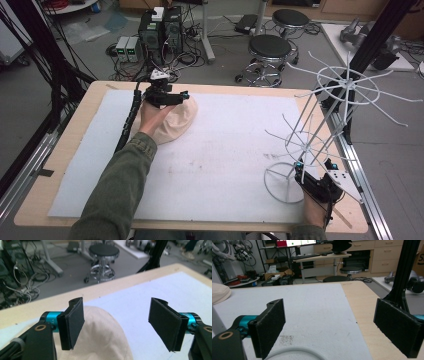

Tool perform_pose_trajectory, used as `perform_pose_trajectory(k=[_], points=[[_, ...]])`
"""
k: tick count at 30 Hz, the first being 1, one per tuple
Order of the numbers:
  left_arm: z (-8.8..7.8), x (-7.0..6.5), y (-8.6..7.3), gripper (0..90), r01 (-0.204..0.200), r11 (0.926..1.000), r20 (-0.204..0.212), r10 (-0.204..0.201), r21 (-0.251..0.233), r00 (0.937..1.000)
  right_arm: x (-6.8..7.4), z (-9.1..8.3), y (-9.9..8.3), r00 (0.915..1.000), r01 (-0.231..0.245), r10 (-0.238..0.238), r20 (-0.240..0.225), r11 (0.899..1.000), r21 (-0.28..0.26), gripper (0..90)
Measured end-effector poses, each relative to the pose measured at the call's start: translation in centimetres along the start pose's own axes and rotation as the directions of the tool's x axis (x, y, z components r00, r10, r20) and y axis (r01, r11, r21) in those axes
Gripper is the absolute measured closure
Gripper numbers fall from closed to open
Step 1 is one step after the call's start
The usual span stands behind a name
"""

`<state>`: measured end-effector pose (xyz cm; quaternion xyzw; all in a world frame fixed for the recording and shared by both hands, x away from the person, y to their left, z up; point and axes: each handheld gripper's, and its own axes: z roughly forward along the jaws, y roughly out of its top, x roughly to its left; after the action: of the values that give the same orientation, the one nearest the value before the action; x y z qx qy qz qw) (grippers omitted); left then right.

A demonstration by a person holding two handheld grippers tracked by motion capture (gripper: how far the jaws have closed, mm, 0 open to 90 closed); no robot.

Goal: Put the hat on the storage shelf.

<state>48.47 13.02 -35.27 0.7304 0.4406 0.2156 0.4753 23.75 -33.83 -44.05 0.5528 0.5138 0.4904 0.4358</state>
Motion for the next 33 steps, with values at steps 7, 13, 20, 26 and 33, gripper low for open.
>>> perform_pose_trajectory(k=[7, 13, 20, 26, 33], points=[[2.3, 0.4, -1.2, 28.9, 0.032, 0.9901, 0.059, -0.040, 0.137, 0.9975, -0.1, -0.1, -0.1, 1.0000, 0.009, -0.009, -0.005, 1.000, 0.005, 9.4], [3.9, 0.3, -2.2, 29.3, 0.032, 0.9700, 0.007, -0.034, 0.241, 0.9994, 0.0, -0.1, 0.0, 1.0000, 0.003, -0.003, -0.009, 1.000, 0.000, 9.4], [5.1, 0.6, -3.3, 35.3, 0.065, 0.9388, 0.011, -0.073, 0.338, 0.9973, 0.0, -0.1, 0.0, 1.0000, 0.003, -0.003, -0.008, 1.000, 0.005, 9.4], [6.0, 0.5, -4.3, 39.8, 0.051, 0.9089, 0.052, -0.080, 0.414, 0.9954, 0.0, -0.1, 0.0, 0.9999, 0.008, -0.008, -0.008, 1.000, 0.003, 9.3], [6.7, -0.2, -5.3, 37.0, 0.010, 0.9128, 0.027, -0.024, 0.408, 0.9994, 0.0, -0.1, 0.0, 0.9999, 0.002, -0.002, -0.014, 1.000, 0.004, 9.4]])
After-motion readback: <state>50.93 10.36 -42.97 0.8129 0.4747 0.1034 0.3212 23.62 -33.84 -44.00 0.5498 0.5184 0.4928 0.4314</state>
